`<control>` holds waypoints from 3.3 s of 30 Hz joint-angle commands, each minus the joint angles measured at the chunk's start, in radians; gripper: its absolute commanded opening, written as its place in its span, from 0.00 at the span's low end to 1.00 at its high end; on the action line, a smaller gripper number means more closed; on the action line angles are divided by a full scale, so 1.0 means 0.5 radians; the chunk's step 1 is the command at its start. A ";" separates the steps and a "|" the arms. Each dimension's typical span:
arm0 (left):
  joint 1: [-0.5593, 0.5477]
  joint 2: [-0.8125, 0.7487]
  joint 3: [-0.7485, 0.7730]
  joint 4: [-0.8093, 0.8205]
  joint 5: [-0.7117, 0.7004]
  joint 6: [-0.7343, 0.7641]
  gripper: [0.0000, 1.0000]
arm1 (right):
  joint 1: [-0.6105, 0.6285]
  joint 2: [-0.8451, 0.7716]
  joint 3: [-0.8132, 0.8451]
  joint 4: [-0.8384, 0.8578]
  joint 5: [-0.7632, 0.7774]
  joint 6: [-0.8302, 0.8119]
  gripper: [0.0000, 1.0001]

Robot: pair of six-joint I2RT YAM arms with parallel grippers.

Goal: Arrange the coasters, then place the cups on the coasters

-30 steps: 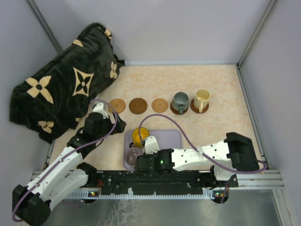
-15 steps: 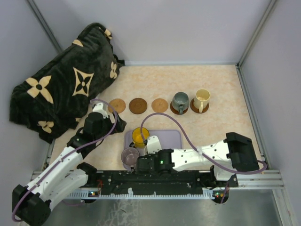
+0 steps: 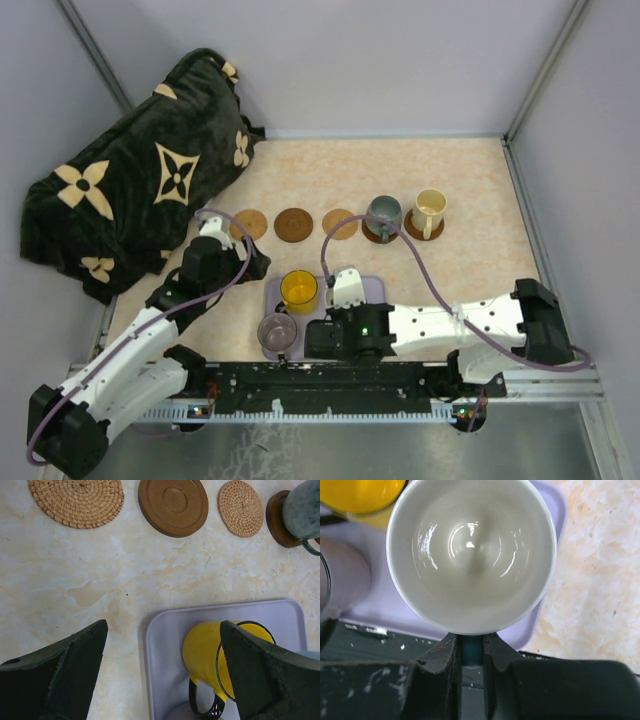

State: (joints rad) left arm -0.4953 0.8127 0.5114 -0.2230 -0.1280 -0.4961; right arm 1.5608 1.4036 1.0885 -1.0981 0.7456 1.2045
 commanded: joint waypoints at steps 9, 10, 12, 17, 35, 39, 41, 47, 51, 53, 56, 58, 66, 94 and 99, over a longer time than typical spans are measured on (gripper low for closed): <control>-0.006 0.049 0.015 0.099 0.017 0.029 0.99 | -0.690 -0.257 0.145 0.711 0.159 -0.845 0.00; -0.006 0.056 0.022 0.097 0.012 0.038 0.99 | -0.743 -0.242 0.173 0.765 0.131 -0.921 0.00; -0.007 0.073 0.041 0.090 0.002 0.048 0.99 | -0.842 -0.189 0.261 0.852 0.089 -1.057 0.00; -0.004 0.112 0.060 0.103 0.006 0.053 0.99 | -1.043 0.017 0.454 1.022 0.006 -1.289 0.00; -0.003 0.252 0.055 0.162 0.113 0.072 0.99 | -1.416 0.756 0.815 1.274 -0.258 -1.244 0.00; -0.003 0.286 0.081 0.157 0.115 0.087 0.99 | -1.455 0.812 0.843 1.264 -0.306 -1.168 0.00; -0.004 0.299 0.095 0.152 0.116 0.096 0.99 | -1.466 0.816 0.843 1.265 -0.315 -1.149 0.00; -0.005 0.323 0.107 0.149 0.110 0.089 1.00 | -1.486 0.808 0.817 1.245 -0.325 -1.145 0.00; -0.005 0.329 0.104 0.154 0.109 0.081 0.99 | -1.498 0.798 0.784 1.243 -0.340 -1.145 0.00; -0.003 0.330 0.103 0.154 0.112 0.079 0.99 | -1.515 0.803 0.771 1.238 -0.348 -1.145 0.00; -0.006 0.328 0.100 0.150 0.106 0.082 1.00 | -1.529 0.802 0.749 1.233 -0.350 -1.141 0.00; -0.005 0.327 0.097 0.149 0.102 0.081 1.00 | -1.541 0.803 0.736 1.235 -0.347 -1.138 0.00; -0.004 0.337 0.097 0.157 0.094 0.076 1.00 | -1.560 0.822 0.711 1.221 -0.363 -1.145 0.00; -0.004 0.359 0.082 0.188 0.086 0.072 0.99 | -1.563 0.906 0.675 1.308 -0.392 -1.223 0.00; -0.004 0.363 0.080 0.196 0.088 0.072 0.99 | -1.560 0.922 0.672 1.330 -0.376 -1.245 0.00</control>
State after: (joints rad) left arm -0.4950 0.9913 0.5365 -0.1558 -0.0849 -0.4664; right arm 0.7868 1.8771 1.4136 -0.5198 0.5125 0.6025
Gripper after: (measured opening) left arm 0.996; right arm 0.149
